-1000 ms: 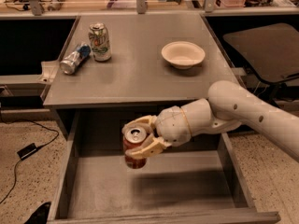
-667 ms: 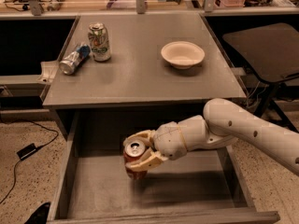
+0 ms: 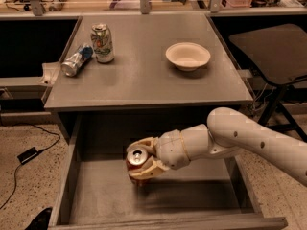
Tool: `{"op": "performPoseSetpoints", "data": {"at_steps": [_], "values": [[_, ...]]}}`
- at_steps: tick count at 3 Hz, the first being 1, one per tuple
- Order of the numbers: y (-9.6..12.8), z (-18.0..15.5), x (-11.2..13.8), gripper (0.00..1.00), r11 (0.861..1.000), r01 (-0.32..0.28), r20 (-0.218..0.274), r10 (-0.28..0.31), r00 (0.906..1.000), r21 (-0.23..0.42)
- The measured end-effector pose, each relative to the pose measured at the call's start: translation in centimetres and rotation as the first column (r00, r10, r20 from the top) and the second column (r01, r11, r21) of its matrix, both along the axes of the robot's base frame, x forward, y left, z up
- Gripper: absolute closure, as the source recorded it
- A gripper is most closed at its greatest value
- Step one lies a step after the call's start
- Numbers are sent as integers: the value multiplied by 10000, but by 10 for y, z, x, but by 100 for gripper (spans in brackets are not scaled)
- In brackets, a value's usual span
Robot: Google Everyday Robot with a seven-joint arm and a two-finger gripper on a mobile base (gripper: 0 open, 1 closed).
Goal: Place coke can into top drawer
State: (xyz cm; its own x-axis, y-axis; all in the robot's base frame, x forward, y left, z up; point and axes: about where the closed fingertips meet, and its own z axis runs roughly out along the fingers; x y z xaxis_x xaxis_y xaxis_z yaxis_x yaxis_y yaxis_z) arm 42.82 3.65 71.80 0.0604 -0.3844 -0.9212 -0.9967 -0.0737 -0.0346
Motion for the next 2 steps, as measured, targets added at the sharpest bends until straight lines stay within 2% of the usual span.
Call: {"op": "performPoseSetpoints", "data": {"at_steps": [1, 2], "values": [[9, -26, -3, 100, 9957, 640, 609, -600, 9963, -671], [18, -44, -4, 100, 9958, 826, 701, -797, 9944, -394]]}}
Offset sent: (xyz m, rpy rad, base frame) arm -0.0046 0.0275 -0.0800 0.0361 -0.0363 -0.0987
